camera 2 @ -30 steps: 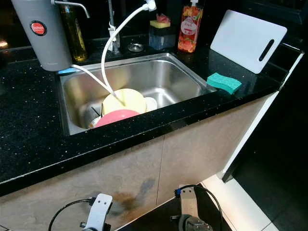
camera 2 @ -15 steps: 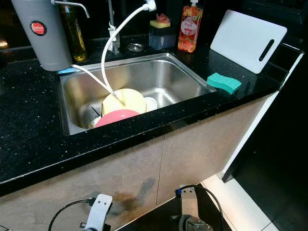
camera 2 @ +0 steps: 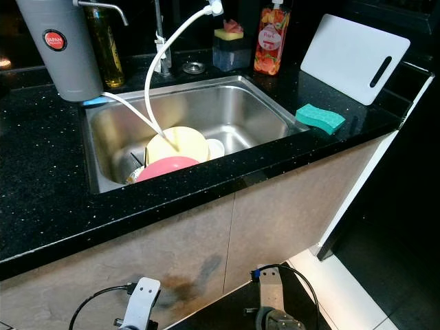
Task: Kitchen organization
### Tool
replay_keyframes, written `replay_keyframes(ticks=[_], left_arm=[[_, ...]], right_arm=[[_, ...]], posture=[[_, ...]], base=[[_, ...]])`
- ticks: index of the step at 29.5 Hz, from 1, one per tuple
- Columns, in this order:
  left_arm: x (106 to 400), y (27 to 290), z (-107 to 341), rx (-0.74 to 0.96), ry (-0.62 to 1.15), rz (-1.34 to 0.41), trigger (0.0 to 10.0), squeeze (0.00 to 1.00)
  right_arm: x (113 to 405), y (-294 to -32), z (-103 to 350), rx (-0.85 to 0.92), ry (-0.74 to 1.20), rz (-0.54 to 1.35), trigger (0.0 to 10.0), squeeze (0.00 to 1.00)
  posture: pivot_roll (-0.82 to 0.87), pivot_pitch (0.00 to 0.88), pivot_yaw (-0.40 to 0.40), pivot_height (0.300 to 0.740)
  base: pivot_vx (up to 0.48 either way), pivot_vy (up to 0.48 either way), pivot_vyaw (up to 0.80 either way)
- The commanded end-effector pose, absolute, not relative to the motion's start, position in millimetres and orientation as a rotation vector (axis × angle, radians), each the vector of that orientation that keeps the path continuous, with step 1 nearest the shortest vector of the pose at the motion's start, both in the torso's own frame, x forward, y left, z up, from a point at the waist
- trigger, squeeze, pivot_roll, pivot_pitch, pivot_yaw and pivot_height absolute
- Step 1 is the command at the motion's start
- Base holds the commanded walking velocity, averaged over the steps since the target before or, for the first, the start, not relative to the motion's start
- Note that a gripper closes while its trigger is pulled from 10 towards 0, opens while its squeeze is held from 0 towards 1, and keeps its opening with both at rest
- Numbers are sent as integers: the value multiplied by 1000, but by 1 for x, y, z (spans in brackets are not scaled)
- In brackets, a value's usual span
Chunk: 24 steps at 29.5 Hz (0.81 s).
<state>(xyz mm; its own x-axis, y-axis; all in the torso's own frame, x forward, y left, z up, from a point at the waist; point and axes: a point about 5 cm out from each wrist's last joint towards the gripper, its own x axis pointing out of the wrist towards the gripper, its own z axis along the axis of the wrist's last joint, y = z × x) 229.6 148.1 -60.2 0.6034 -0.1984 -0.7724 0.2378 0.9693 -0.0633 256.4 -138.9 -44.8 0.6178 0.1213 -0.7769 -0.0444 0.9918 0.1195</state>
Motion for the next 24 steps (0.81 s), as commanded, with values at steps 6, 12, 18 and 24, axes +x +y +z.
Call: replay_keyframes(ticks=[6,12,18,24], left_arm=[[224,148,-64,28,920,-245,10000,0],[223,148,-65,28,921,-243,10000,0],[223,148,-65,29,923,-243,10000,0],[223,149,-65,29,924,-242,10000,0]], right_arm=[[249,-142,-50,108,936,79,10000,0],[248,-142,-51,109,938,79,10000,0],[248,-143,-51,111,939,77,10000,0],[248,-142,-51,112,940,77,10000,0]], posture=[[51,131,-59,740],[52,132,-59,740],[52,132,-59,740],[52,131,-58,740]], base=[[0,0,0],[0,0,0],[0,0,0],[0,0,0]])
